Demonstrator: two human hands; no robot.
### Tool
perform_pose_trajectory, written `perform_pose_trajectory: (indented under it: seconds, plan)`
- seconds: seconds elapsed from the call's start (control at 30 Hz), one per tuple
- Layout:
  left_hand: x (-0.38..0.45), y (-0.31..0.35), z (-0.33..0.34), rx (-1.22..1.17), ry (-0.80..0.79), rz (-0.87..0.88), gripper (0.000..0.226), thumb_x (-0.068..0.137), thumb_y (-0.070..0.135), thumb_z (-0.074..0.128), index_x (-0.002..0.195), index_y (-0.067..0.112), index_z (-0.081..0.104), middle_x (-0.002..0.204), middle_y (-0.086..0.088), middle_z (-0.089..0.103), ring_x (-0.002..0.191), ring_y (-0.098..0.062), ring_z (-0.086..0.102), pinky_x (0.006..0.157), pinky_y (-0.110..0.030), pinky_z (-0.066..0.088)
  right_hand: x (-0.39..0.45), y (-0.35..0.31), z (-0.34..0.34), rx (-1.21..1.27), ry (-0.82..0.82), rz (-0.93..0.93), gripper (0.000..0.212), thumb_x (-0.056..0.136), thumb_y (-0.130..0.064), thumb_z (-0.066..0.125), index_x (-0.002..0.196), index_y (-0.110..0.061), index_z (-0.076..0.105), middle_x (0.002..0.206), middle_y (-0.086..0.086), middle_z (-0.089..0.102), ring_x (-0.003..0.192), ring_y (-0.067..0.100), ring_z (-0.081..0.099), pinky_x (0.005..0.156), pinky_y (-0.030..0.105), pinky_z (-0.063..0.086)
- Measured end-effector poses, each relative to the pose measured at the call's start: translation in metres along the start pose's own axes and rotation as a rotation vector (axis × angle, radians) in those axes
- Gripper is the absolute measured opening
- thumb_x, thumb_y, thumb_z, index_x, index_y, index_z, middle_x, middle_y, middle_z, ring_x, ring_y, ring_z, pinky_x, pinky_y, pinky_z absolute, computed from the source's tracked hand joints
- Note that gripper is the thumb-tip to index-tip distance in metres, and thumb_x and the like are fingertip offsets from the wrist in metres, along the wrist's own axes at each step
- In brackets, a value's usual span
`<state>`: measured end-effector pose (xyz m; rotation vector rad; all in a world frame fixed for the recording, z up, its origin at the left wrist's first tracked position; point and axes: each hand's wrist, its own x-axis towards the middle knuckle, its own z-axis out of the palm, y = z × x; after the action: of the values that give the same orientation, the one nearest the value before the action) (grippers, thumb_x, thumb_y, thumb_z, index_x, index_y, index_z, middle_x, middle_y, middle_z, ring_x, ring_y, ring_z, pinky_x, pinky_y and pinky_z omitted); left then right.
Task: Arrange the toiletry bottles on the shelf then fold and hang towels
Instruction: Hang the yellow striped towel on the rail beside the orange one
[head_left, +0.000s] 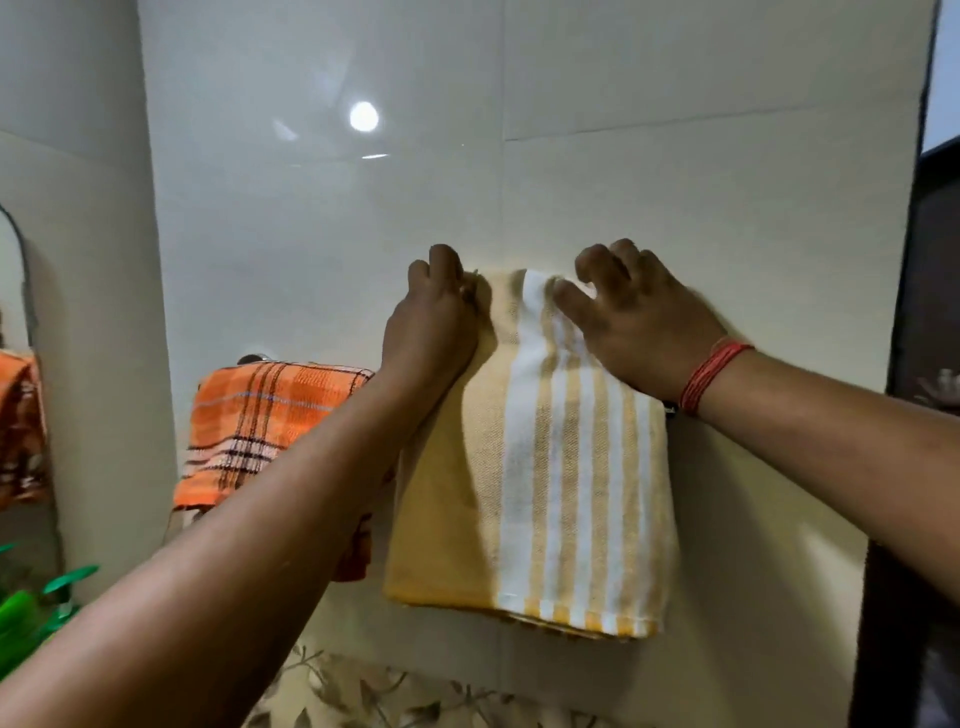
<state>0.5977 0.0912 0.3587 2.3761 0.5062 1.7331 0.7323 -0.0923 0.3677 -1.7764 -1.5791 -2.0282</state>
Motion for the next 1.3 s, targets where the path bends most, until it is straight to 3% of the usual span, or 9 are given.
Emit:
perform_pose_trajectory:
  seconds: [0.2, 0.3, 0.5, 0.6, 0.7, 0.83, 1.0, 1.17, 1.3]
  plan:
    - [-0.009, -0.010, -0.008, 0.261, -0.040, 0.125, 0.024, 0.100, 0.026, 0.045, 0.094, 0.009, 0.060, 0.107, -0.011, 0.051, 0.100, -0.032, 0.050, 0.072, -0.041, 0.048, 0.010, -0.006, -0.015, 0.072, -0.201, -0.269, 0.010, 0.093, -0.008, 0.052, 0.098, -0.010, 0.060, 0.101, 0.009, 0.059, 0.083, 0.025, 0.049, 0.067, 0.036, 0.040]
    - [-0.009, -0.018, -0.013, 0.197, -0.301, 0.033, 0.030, 0.097, 0.032, 0.051, 0.079, 0.014, 0.066, 0.084, -0.005, 0.062, 0.087, -0.030, 0.062, 0.065, -0.033, 0.045, 0.014, -0.008, -0.020, 0.281, -0.453, -0.236, 0.014, 0.097, -0.011, 0.054, 0.100, -0.017, 0.066, 0.100, -0.003, 0.058, 0.083, 0.010, 0.045, 0.065, 0.028, 0.041]
    - [-0.008, -0.026, -0.022, 0.070, -0.835, -0.194, 0.042, 0.103, 0.039, 0.035, 0.111, 0.014, 0.069, 0.113, -0.010, 0.068, 0.092, -0.020, 0.062, 0.077, -0.034, 0.044, 0.017, -0.010, -0.033, 0.632, -0.907, 0.144, 0.047, 0.091, -0.002, 0.056, 0.064, -0.041, 0.055, 0.056, -0.023, 0.062, 0.050, -0.014, 0.057, 0.038, 0.004, 0.035]
    - [-0.005, -0.022, -0.023, -0.034, -0.968, -0.305, 0.045, 0.106, 0.039, 0.029, 0.117, 0.014, 0.065, 0.125, -0.015, 0.065, 0.103, -0.027, 0.064, 0.073, -0.031, 0.048, 0.026, -0.014, -0.039, 0.513, -1.046, 0.096, 0.043, 0.090, -0.004, 0.052, 0.064, -0.038, 0.057, 0.049, -0.030, 0.059, 0.040, -0.009, 0.055, 0.031, 0.007, 0.032]
    - [-0.014, -0.012, -0.023, 0.200, -0.783, -0.183, 0.055, 0.107, 0.047, 0.025, 0.130, 0.010, 0.059, 0.137, -0.016, 0.058, 0.125, -0.034, 0.055, 0.100, -0.043, 0.044, 0.030, -0.028, -0.053, 0.247, -1.008, 0.062, 0.030, 0.080, 0.001, 0.052, 0.072, -0.026, 0.061, 0.066, -0.009, 0.064, 0.057, 0.008, 0.060, 0.045, 0.023, 0.043]
    - [-0.070, -0.011, -0.036, 0.126, -0.142, 0.308, 0.041, 0.105, 0.043, 0.030, 0.106, 0.018, 0.062, 0.105, -0.006, 0.064, 0.098, -0.029, 0.058, 0.077, -0.039, 0.045, -0.001, -0.057, -0.062, 0.483, -0.464, 0.343, 0.028, 0.098, -0.017, 0.048, 0.123, -0.019, 0.062, 0.116, 0.004, 0.067, 0.103, 0.025, 0.063, 0.086, 0.037, 0.051]
    - [-0.106, -0.019, -0.033, 0.280, -0.285, 0.425, 0.055, 0.105, 0.047, 0.029, 0.144, 0.011, 0.045, 0.137, -0.011, 0.054, 0.125, -0.030, 0.048, 0.111, -0.042, 0.031, -0.037, -0.099, -0.067, 0.147, -0.594, 0.196, 0.098, 0.083, -0.080, 0.026, 0.154, -0.011, 0.022, 0.147, 0.009, 0.041, 0.130, 0.029, 0.042, 0.108, 0.043, 0.038]
    - [-0.079, -0.016, -0.029, 0.213, -0.250, 0.366, 0.047, 0.106, 0.047, 0.019, 0.109, 0.025, 0.059, 0.101, 0.000, 0.062, 0.093, -0.023, 0.057, 0.081, -0.038, 0.042, -0.015, -0.079, -0.042, 0.229, -0.578, 0.211, 0.098, 0.073, -0.089, 0.016, 0.138, -0.021, 0.040, 0.130, 0.002, 0.058, 0.111, 0.024, 0.059, 0.071, 0.033, 0.040]
    - [-0.061, -0.017, -0.025, 0.201, -0.350, 0.261, 0.052, 0.105, 0.050, 0.018, 0.103, 0.027, 0.064, 0.103, -0.001, 0.069, 0.099, -0.025, 0.061, 0.072, -0.035, 0.036, -0.001, -0.060, -0.031, 0.450, -0.729, 0.257, 0.085, 0.069, -0.096, 0.018, 0.109, -0.030, 0.053, 0.102, -0.004, 0.066, 0.085, 0.017, 0.060, 0.074, 0.037, 0.050]
